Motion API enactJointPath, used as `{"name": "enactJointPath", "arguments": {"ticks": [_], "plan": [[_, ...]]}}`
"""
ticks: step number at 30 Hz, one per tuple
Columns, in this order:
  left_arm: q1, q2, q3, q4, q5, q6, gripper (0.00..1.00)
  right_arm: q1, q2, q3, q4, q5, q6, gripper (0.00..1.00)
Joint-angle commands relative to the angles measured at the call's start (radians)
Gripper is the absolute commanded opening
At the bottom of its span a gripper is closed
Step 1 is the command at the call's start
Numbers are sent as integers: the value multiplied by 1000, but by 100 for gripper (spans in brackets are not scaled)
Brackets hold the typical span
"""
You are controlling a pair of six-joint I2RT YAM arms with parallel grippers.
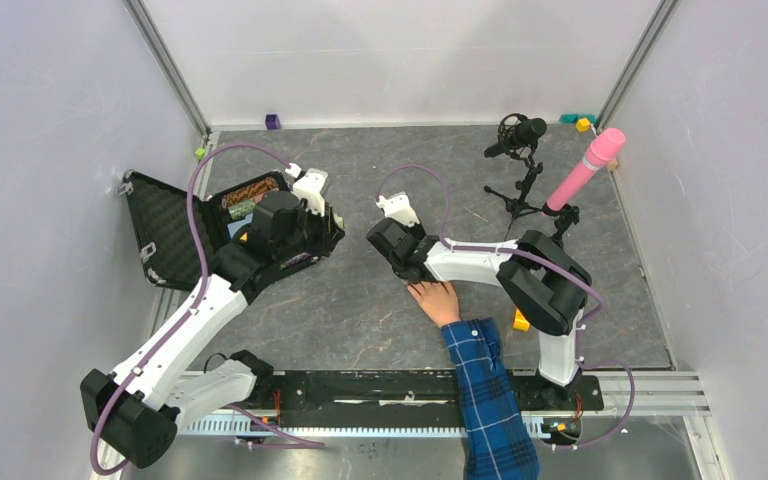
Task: Paint the nails
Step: Paint the nail polish on the nail.
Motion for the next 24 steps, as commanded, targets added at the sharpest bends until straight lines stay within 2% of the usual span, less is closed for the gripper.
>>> {"name": "enactJointPath", "arguments": {"ticks": [1,11,16,24], "plan": [[6,-22,0,26,-21,-4,5,-6,-33,6,5,30,2,0],[5,-19,1,26,-21,-4,5,10,-76,-10,93,-44,-72,0],[5,-18,0,26,-23,-4,5,14,-41,7,117,-110,-97,0],[5,-20,0,24,-24,-4,5,13,9,26,98,-114,-90,0]]}}
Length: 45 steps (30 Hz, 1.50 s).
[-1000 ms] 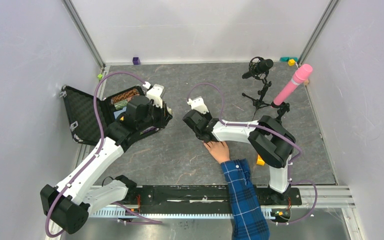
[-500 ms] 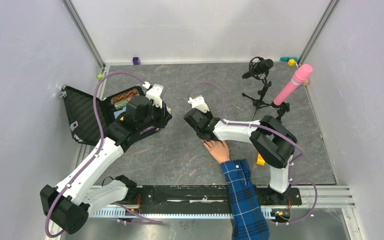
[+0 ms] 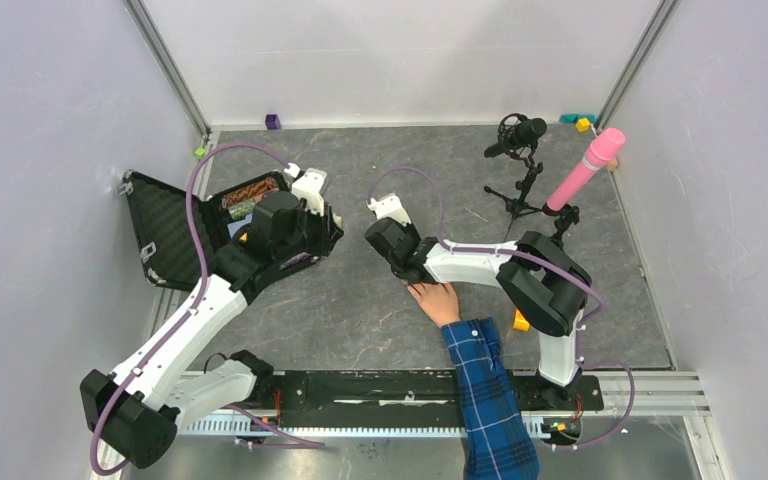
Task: Paint the nails
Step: Paint the nail polish on the nail.
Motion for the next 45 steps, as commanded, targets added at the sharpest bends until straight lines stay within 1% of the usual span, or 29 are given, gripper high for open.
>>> {"name": "enactJointPath", "arguments": {"ticks": [1,15,35,45], "plan": [[5,-17,0,24,-10,-4,5,2,22,30,20,0,-9,0],[5,-21,1,24,-14,-4,5,-9,35,23,11,38,5,0],[5,-21,0,25,-13,-4,5,-35,-3,-15,-1,81,19,0],[7,-20,0,24,-11,-5,5,-50,-52,-28,-12,92,10,0]]}}
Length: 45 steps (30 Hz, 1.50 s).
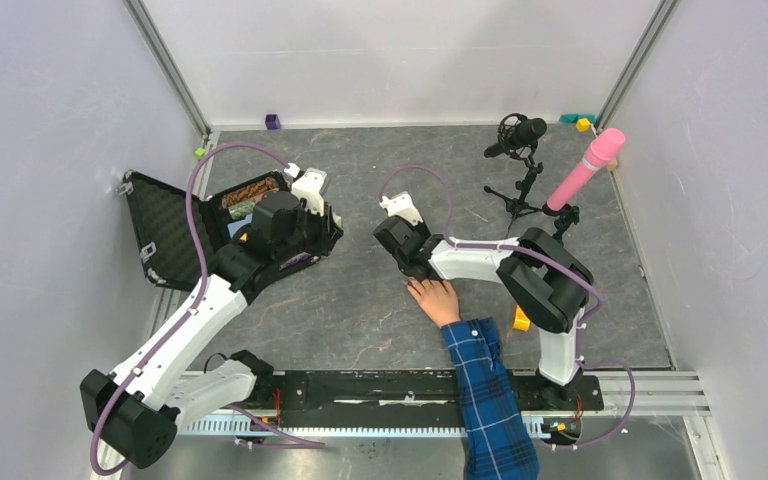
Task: Paint the nails
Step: Paint the nail polish on the nail.
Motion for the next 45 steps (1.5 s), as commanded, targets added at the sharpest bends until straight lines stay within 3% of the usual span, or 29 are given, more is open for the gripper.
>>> {"name": "enactJointPath", "arguments": {"ticks": [1,15,45], "plan": [[7,-18,0,25,-5,-5,5,-6,-75,2,7,23,1,0],[6,-25,-6,37,-1,-7,5,15,-23,68,55,-126,-37,0],[7,-27,-2,29,-10,-7,5,6,24,73,21,-58,-34,0]]}}
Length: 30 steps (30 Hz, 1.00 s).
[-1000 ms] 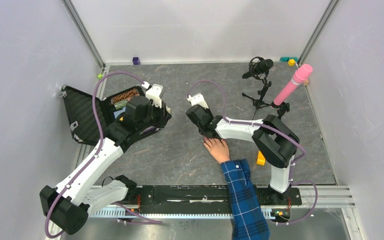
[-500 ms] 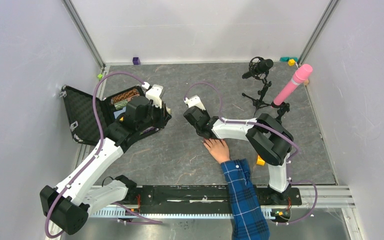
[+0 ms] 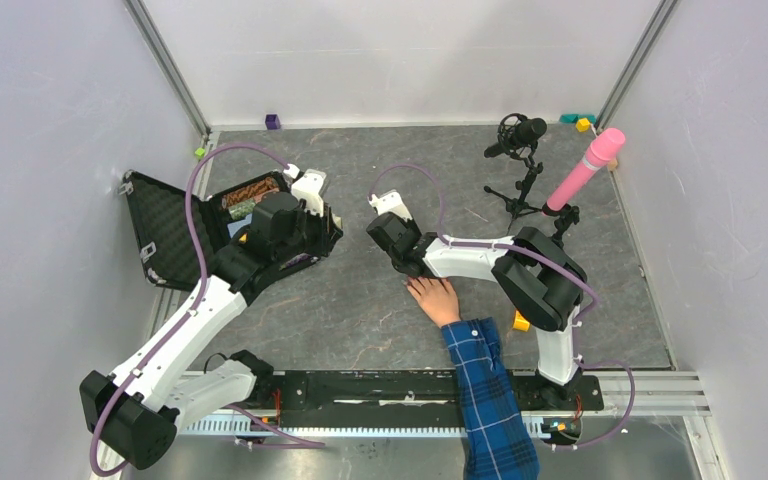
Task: Paint the nails
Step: Paint the nail polish on the nail.
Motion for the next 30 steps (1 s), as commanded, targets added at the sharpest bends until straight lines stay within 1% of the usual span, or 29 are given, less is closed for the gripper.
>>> {"name": "enactJointPath", "arguments": {"ticks": [1,22,30], "plan": [[7,-22,4,29,-11,-5,6,-4,-3,18,-1,35,-4,0],[6,-35,1,27,-22,-5,5,-18,-62,-17,-15,84,2,0],[6,-52,-6,37,-25,-2,5,-26,-164,-40,-31,85,2,0]]}}
